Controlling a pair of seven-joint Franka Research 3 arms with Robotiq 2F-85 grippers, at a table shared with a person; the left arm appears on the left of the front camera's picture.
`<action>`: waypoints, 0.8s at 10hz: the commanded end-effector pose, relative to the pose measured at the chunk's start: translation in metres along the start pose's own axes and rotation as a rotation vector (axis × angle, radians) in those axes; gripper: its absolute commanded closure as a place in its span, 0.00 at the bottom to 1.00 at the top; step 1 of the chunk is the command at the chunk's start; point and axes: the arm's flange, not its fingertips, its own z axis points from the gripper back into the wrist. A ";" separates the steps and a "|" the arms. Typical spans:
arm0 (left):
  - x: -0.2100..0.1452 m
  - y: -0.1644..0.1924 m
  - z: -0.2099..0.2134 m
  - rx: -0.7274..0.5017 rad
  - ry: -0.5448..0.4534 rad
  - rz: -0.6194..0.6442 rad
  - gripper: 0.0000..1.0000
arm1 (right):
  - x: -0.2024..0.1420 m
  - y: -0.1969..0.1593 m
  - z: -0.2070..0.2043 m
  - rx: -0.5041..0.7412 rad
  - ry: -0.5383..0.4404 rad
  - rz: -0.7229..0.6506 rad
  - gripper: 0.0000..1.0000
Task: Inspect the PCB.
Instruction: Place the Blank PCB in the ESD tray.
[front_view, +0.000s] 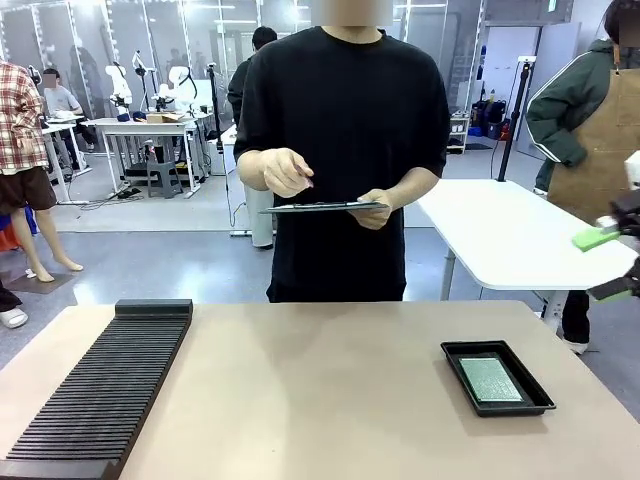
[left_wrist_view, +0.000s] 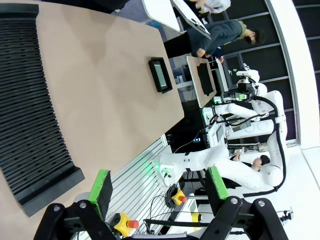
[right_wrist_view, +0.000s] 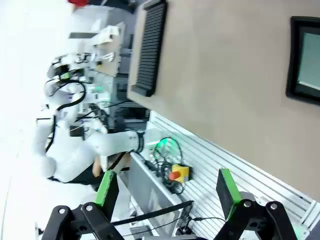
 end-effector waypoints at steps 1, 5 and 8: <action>0.002 -0.003 0.002 0.011 0.010 0.001 0.05 | -0.018 -0.015 0.007 0.052 -0.034 0.017 0.00; 0.002 -0.003 0.002 0.011 0.010 0.001 0.05 | -0.024 -0.015 0.019 0.064 -0.079 0.024 0.00; 0.002 -0.003 0.002 0.011 0.010 0.001 0.05 | -0.024 -0.015 0.019 0.064 -0.079 0.024 0.00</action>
